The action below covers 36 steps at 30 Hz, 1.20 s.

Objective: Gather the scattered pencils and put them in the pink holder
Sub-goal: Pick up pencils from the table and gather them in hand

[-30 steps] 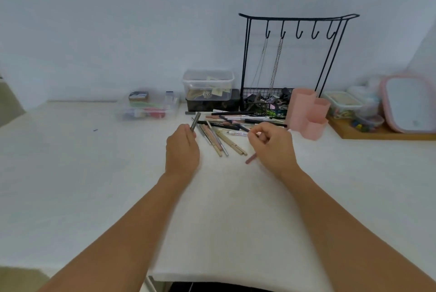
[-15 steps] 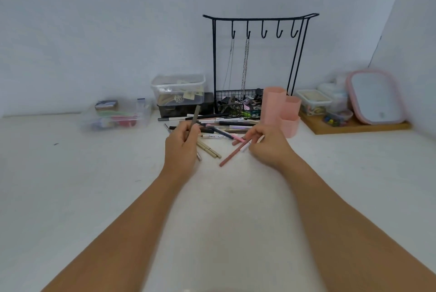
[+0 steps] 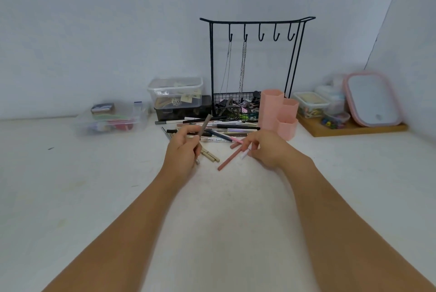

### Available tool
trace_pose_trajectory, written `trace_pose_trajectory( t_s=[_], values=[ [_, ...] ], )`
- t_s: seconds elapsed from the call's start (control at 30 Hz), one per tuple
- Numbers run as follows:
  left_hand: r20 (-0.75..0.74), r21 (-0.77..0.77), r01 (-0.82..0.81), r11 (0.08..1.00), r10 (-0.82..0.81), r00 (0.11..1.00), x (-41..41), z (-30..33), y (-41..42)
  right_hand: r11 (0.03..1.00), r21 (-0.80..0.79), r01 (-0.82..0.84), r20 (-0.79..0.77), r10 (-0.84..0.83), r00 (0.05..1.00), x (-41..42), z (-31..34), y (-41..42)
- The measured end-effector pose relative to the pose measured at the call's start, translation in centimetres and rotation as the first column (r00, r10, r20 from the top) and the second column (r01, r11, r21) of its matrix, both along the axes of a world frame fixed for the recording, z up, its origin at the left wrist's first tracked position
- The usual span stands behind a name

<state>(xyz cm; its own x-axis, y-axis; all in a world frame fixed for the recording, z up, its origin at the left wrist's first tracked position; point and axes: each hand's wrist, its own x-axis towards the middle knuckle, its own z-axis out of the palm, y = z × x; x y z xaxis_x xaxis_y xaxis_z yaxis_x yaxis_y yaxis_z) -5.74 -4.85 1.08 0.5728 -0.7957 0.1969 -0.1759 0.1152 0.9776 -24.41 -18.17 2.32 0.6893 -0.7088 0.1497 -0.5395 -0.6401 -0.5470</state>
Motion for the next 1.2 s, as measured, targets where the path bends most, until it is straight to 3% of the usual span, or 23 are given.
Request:
trace_pose_trajectory(
  t_s=[0.17,0.23,0.3,0.37,0.47,0.67,0.73,0.8,0.9,1.03,1.2],
  values=[
    [-0.19,-0.072,0.059,0.996,-0.072,0.979,0.5,0.4,0.4,1.0,-0.014,-0.009,-0.06,0.008,0.998,0.0,0.2,-0.6],
    [-0.296,-0.114,0.084,0.99,-0.114,0.948,0.5,0.7,0.5,0.997,-0.075,-0.012,0.022,0.014,1.0,0.0,1.0,-0.1],
    [-0.393,-0.15,0.115,0.982,-0.166,0.905,0.4,1.0,0.6,0.993,-0.111,0.036,0.209,-0.012,0.978,0.3,2.0,0.5],
    [-0.478,-0.179,0.151,0.972,-0.22,0.85,0.3,1.4,0.8,0.998,-0.036,0.057,0.419,-0.037,0.907,0.7,3.1,1.3],
    [-0.533,-0.239,0.26,0.936,-0.35,0.77,0.3,1.8,1.2,0.97,0.224,-0.095,0.624,-0.068,0.779,1.5,4.2,3.1],
    [-0.516,-0.347,0.489,0.8,-0.598,0.613,0.9,1.9,1.7,0.832,0.443,-0.334,0.793,-0.189,0.579,3.1,4.1,5.0],
    [-0.486,-0.282,0.454,0.846,-0.533,0.692,0.4,2.1,1.5,0.786,0.485,-0.383,0.808,-0.236,0.54,3.5,4.1,5.3],
    [-0.387,-0.19,0.371,0.909,-0.417,0.823,-0.2,2.0,1.3,0.751,0.518,-0.41,0.81,-0.276,0.517,3.8,4.1,5.6],
    [-0.205,-0.074,0.285,0.956,-0.294,0.933,-0.1,1.4,1.1,0.695,0.556,-0.457,0.805,-0.311,0.506,4.2,4.0,6.0],
    [-0.124,-0.033,0.282,0.959,-0.284,0.951,-0.5,1.8,1.3,0.682,0.577,-0.45,0.781,-0.3,0.547,4.4,3.6,6.1],
    [-0.178,-0.058,0.392,0.918,-0.396,0.901,-1.2,2.1,1.8,0.676,0.558,-0.481,0.79,-0.256,0.557,4.5,3.3,6.1]
  ],
)
